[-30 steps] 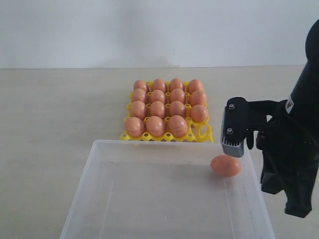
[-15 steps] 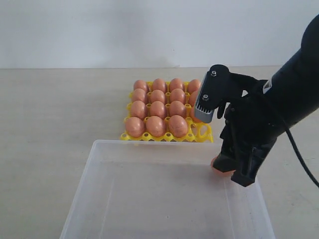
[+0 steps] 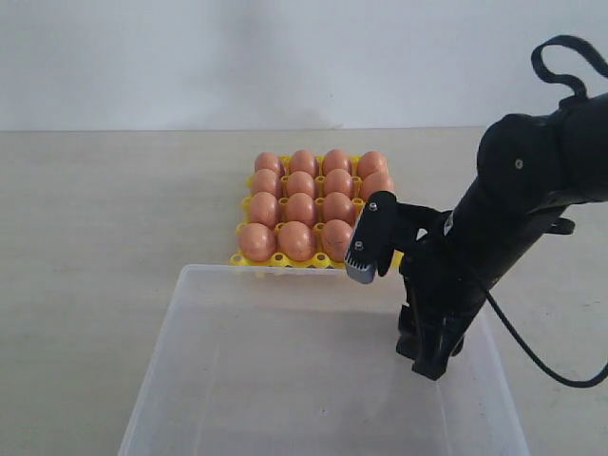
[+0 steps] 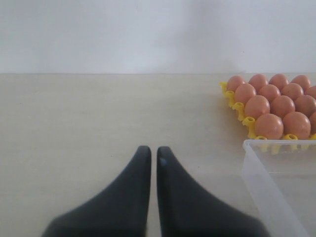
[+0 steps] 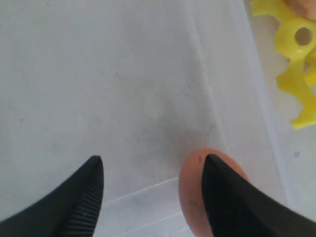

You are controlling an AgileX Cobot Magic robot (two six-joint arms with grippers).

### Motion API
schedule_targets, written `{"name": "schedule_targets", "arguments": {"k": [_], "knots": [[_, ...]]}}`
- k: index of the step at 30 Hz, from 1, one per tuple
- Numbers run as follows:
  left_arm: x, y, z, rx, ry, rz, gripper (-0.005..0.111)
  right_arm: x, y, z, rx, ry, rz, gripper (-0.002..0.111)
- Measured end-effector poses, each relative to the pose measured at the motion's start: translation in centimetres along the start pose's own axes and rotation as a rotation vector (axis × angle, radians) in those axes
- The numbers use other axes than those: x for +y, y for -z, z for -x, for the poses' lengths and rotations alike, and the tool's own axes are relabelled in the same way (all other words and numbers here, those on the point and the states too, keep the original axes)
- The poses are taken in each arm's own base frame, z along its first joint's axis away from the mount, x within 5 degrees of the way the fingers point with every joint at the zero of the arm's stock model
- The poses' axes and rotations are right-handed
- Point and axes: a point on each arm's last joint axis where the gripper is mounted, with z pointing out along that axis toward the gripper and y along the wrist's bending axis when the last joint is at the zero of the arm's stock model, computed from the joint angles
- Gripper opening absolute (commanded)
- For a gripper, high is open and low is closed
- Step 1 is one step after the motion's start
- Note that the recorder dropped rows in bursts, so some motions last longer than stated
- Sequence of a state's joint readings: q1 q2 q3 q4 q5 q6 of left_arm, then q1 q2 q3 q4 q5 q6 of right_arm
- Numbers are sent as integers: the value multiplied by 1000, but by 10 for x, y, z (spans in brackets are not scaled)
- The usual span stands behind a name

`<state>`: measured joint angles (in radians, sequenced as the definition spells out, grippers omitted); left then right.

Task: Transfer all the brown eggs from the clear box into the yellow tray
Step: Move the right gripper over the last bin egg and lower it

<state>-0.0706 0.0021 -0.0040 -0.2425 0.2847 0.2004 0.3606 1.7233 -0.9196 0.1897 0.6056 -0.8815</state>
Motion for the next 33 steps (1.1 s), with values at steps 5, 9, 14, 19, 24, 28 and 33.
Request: {"name": "schedule_targets", "arguments": {"k": [5, 9, 14, 19, 24, 28, 33], "knots": [[0, 0, 0, 0, 0, 0, 4, -3, -10, -5, 58, 16, -10, 52], [0, 0, 0, 0, 0, 0, 4, -4, -11, -7, 78, 39, -21, 52], [0, 0, 0, 0, 0, 0, 4, -4, -11, -8, 89, 41, -17, 52], [0, 0, 0, 0, 0, 0, 4, 3, 4, -2, 68, 60, -27, 52], [0, 0, 0, 0, 0, 0, 4, 17, 34, 10, 6, 150, -84, 52], [0, 0, 0, 0, 0, 0, 4, 20, 45, 3, 101, 268, -109, 52], [0, 0, 0, 0, 0, 0, 4, 13, 41, -14, 331, 344, -122, 52]]}}
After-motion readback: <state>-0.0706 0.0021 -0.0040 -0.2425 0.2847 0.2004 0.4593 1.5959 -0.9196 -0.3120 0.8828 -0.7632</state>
